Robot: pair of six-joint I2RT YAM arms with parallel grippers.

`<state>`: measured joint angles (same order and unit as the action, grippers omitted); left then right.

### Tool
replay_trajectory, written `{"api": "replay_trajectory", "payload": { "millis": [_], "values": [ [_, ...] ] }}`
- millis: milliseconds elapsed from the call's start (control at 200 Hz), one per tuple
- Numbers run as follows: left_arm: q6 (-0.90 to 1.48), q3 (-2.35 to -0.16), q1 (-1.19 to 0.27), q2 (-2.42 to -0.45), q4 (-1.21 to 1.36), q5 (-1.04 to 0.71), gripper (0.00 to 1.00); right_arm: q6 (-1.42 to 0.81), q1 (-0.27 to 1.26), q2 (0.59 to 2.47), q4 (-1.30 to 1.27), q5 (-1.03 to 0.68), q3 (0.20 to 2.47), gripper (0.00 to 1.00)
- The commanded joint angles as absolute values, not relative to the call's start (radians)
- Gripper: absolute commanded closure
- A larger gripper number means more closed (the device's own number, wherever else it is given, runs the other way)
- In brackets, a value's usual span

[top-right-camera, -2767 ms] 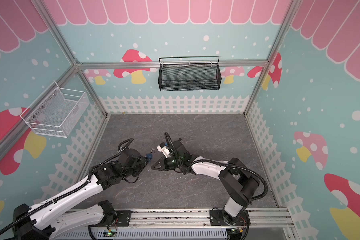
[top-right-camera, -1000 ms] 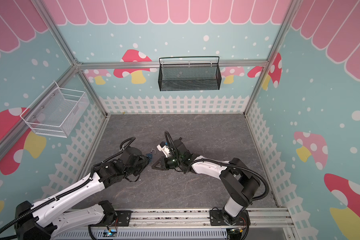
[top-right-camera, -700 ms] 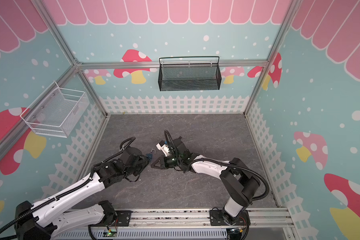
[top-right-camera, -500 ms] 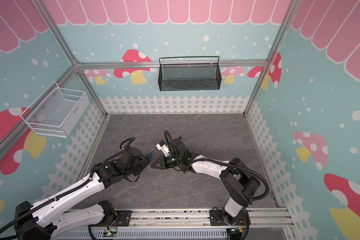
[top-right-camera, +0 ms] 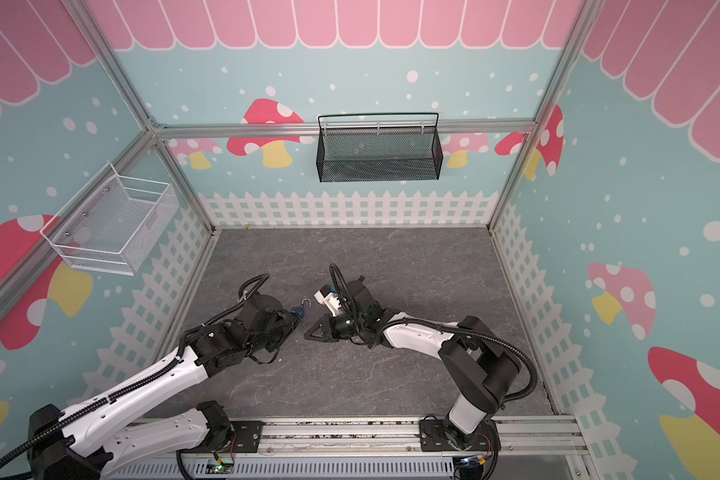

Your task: Unlock with the key

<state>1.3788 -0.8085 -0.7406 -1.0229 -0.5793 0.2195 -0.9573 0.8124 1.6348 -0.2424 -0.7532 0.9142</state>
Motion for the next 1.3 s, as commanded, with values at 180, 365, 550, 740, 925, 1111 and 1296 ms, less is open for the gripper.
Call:
{"api": "replay_trajectory", "payload": {
  "millis": [180,365,550,740,925,1111,1296],
  "values": [
    [1.320,-0.853,-0.736,-1.039,-0.586,0.228,1.00,-0.982,0.816,1.637,-0.247,-0.780,0.951,1.00],
    [1.291,-0.874,-0.736,-1.055,-0.599,0.227,1.00,-1.022,0.815,1.639,-0.247,-0.799,0.956,1.00],
    [1.273,-0.886,-0.736,-1.064,-0.612,0.231,1.00,-1.039,0.812,1.617,-0.229,-0.789,0.954,1.00],
    [1.246,-0.900,-0.736,-1.074,-0.630,0.227,1.00,-1.076,0.808,1.617,-0.229,-0.809,0.955,1.00],
    [1.235,-0.905,-0.736,-1.081,-0.634,0.229,1.00,-1.092,0.807,1.600,-0.221,-0.808,0.962,1.00],
    [1.234,-0.903,-0.736,-1.083,-0.634,0.226,1.00,-1.109,0.798,1.595,-0.218,-0.794,0.962,1.00],
    [1.234,-0.905,-0.736,-1.081,-0.634,0.217,1.00,-1.101,0.795,1.594,-0.214,-0.780,0.968,1.00]
  ]
}}
